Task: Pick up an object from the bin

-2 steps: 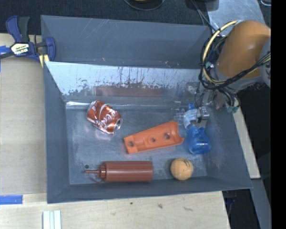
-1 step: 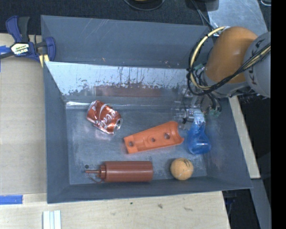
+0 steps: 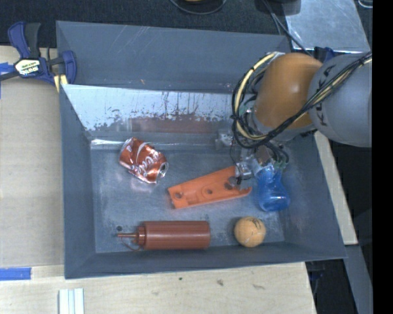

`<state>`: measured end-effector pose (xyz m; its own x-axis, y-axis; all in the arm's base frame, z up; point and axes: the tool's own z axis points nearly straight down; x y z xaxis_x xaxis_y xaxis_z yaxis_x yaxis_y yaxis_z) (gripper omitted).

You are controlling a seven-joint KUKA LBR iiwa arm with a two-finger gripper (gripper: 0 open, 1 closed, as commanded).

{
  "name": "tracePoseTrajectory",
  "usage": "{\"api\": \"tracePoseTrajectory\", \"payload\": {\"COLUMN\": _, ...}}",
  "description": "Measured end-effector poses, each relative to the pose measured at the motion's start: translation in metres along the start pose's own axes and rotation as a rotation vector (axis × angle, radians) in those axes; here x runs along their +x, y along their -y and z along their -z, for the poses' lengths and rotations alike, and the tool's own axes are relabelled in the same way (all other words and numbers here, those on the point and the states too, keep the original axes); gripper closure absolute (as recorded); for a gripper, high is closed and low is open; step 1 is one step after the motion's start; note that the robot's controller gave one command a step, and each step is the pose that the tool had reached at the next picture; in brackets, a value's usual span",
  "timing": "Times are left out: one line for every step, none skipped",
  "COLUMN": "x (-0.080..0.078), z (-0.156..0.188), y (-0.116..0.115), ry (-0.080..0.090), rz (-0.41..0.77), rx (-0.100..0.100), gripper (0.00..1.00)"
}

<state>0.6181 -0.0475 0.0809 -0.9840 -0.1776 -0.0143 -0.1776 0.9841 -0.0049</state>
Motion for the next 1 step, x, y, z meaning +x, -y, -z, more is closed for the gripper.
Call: {"api": "tracePoseTrajectory", "payload": {"x": 0.0150, "z": -0.0081, "y": -0.0297, "ry": -0.006, "rz": -0.336, "rx": -0.002, "gripper": 1.00}}
